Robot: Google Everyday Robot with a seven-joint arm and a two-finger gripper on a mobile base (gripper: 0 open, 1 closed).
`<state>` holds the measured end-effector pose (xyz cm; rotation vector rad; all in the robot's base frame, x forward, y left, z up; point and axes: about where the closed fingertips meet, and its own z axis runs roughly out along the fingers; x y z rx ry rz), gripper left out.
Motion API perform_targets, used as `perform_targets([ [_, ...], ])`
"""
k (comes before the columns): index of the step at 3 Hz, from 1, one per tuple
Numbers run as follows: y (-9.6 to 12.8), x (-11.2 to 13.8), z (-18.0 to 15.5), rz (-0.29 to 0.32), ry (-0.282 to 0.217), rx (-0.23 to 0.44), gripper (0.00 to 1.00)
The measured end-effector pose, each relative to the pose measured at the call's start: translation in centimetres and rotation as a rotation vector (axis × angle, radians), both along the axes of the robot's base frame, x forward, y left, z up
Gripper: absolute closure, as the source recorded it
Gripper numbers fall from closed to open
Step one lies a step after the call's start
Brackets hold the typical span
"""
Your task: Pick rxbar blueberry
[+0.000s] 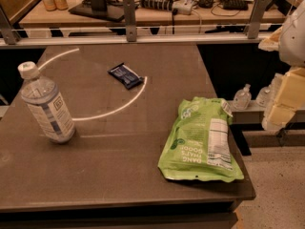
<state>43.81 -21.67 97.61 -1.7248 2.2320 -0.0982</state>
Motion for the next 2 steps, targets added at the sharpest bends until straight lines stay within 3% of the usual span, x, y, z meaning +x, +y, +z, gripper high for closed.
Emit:
perform_targets([
  [1,0.0,0.0,0.0,0.000,0.000,0.000,0.00],
  [2,1.7,-0.1,-0.1,-0.037,-0.013,0.060,0.00],
])
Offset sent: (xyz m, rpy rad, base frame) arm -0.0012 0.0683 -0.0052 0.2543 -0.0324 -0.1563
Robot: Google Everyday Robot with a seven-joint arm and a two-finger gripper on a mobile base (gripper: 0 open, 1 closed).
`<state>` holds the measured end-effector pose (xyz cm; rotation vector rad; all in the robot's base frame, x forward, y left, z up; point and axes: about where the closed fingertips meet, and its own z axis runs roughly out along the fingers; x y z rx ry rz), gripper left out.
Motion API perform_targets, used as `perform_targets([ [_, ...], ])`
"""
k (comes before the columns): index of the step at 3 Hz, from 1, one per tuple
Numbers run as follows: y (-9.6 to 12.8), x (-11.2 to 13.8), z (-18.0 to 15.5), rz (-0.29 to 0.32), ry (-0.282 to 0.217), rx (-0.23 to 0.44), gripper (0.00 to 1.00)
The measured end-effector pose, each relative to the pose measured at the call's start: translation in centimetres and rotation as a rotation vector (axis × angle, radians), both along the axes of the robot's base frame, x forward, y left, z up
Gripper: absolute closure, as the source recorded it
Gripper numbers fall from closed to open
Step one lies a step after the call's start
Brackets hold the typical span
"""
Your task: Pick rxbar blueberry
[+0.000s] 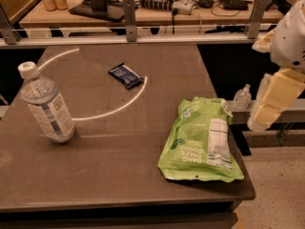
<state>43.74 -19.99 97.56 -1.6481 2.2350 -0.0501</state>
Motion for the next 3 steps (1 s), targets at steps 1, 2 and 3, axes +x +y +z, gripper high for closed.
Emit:
perform_targets([
  [1,4.2,0.2,-1.7,-0.093,0.007,0.181,0.00],
  [2,9.4,2.1,-3.1,-0.084,-0.013,0.304,0.00],
  [3,9.8,2.7,-2.5,-0.087,-0.049,0.317,0.00],
])
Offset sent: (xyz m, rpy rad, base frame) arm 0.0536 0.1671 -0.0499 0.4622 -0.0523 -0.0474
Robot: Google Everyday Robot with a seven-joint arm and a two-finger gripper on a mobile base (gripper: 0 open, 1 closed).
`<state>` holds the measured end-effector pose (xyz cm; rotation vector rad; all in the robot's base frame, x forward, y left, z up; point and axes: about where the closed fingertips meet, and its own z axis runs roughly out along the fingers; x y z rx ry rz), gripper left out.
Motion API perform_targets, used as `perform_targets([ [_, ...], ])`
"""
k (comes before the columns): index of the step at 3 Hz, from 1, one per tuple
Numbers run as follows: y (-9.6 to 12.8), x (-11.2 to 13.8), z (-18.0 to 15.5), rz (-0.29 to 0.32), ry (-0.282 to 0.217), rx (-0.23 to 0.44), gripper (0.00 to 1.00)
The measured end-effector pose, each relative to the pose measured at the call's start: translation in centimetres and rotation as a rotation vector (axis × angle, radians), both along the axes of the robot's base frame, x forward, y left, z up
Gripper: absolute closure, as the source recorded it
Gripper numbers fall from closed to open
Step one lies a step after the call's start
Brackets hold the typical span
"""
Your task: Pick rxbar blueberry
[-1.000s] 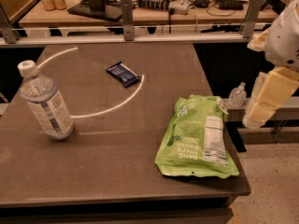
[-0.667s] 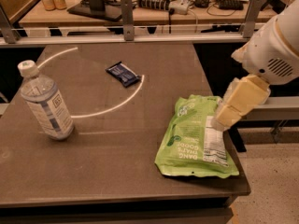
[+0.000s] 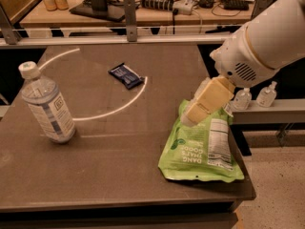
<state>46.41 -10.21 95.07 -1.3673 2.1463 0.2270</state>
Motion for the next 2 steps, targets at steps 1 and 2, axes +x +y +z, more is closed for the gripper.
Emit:
perform_targets([
  [1,0.0,0.0,0.0,0.000,0.000,0.000,0.00],
  [2,1.1,1.6,-1.1,-0.075,-0.006,0.048,0.00],
])
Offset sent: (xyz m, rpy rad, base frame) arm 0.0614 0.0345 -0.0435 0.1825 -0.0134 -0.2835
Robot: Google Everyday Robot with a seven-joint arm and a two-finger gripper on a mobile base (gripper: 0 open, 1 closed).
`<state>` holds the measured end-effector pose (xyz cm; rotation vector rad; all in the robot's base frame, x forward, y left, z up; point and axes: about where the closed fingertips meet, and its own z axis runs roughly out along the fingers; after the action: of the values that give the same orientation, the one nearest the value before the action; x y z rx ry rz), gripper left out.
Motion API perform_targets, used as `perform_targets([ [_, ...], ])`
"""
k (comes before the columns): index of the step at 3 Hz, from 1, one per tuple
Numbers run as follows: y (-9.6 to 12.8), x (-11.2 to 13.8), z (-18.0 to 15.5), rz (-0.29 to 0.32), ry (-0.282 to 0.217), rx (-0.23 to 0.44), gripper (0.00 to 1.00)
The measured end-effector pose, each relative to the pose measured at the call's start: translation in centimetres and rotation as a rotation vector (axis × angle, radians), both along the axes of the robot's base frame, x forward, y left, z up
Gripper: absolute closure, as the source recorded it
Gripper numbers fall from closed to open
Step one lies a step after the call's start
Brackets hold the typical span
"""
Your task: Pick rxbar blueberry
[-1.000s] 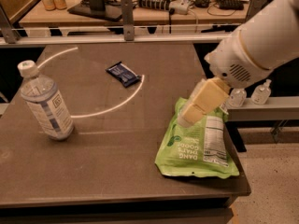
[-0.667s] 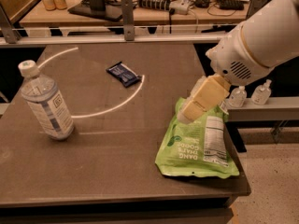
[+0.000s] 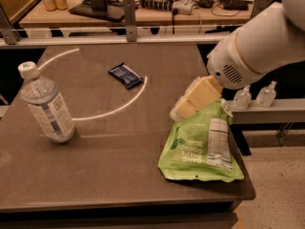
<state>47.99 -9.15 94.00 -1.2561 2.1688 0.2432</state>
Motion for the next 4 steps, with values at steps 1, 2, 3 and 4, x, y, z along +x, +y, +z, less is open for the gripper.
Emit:
perform_targets([
  [1,2.1,4.4,-2.2,-0.110,0.002,0.078,0.00],
  [2,5.4,8.9,-3.9,-0.137,0.007,0.152,0.00],
  [3,10.6,13.1,-5.7,-0.104,0.006,0.202,0.00],
  [4,13.8,15.1,-6.7,-0.058,-0.002,0.214,0.00],
])
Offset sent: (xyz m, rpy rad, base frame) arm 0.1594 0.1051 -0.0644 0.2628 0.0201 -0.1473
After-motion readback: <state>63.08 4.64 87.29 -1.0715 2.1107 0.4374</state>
